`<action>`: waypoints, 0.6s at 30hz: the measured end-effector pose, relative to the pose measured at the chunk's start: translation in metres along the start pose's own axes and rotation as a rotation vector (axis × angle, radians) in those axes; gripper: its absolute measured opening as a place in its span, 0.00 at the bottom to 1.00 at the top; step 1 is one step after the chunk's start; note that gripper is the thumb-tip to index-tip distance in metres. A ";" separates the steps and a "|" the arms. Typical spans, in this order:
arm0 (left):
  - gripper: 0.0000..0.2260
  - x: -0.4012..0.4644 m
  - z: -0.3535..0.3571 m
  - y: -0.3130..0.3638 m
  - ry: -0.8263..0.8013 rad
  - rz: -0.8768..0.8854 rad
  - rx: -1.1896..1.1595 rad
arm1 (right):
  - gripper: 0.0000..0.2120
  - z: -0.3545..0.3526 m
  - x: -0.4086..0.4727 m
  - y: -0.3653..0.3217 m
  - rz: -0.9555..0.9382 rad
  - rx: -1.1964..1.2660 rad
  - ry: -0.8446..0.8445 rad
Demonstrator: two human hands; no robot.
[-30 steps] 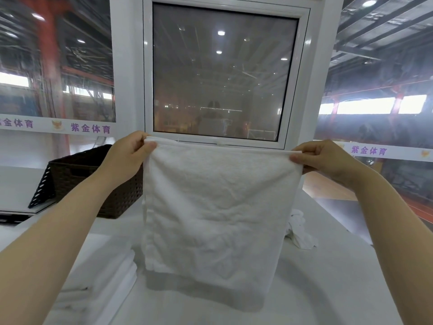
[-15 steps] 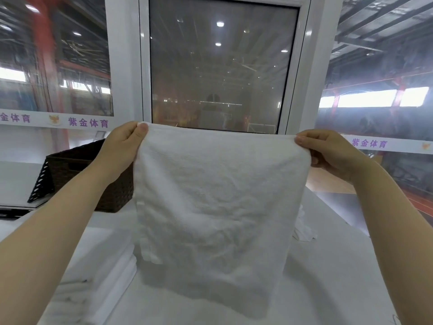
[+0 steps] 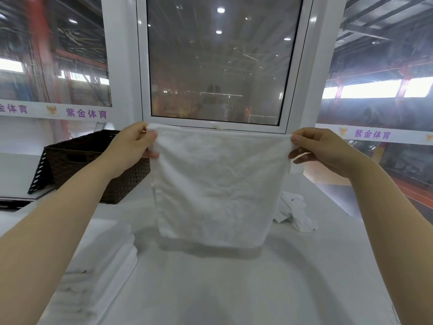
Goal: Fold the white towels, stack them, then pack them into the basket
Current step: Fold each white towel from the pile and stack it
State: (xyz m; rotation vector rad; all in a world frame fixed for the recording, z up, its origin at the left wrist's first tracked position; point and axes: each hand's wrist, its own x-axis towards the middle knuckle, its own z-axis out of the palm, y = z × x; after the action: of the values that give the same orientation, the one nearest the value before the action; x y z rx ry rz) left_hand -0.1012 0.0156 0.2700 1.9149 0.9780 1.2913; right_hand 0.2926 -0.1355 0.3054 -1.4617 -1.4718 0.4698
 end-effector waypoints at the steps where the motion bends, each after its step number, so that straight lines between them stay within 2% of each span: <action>1: 0.08 0.000 0.000 0.000 0.024 0.005 0.004 | 0.09 0.000 0.001 0.000 -0.003 -0.016 -0.001; 6: 0.10 -0.004 -0.003 -0.001 0.077 0.015 0.052 | 0.07 0.001 -0.005 -0.001 0.005 -0.031 -0.055; 10: 0.07 -0.006 -0.008 -0.001 -0.031 -0.121 -0.097 | 0.08 0.001 -0.009 -0.002 0.019 0.033 -0.103; 15: 0.08 -0.008 -0.002 -0.012 -0.103 -0.235 -0.037 | 0.09 0.007 -0.003 0.011 0.082 0.057 -0.089; 18: 0.09 -0.010 0.008 -0.028 -0.107 -0.284 0.003 | 0.10 0.013 -0.001 0.027 0.128 -0.033 -0.132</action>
State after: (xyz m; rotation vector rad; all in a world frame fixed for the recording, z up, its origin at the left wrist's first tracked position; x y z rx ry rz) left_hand -0.1023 0.0211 0.2400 1.7526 1.1487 1.0153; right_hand 0.2958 -0.1267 0.2773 -1.5827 -1.5004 0.6328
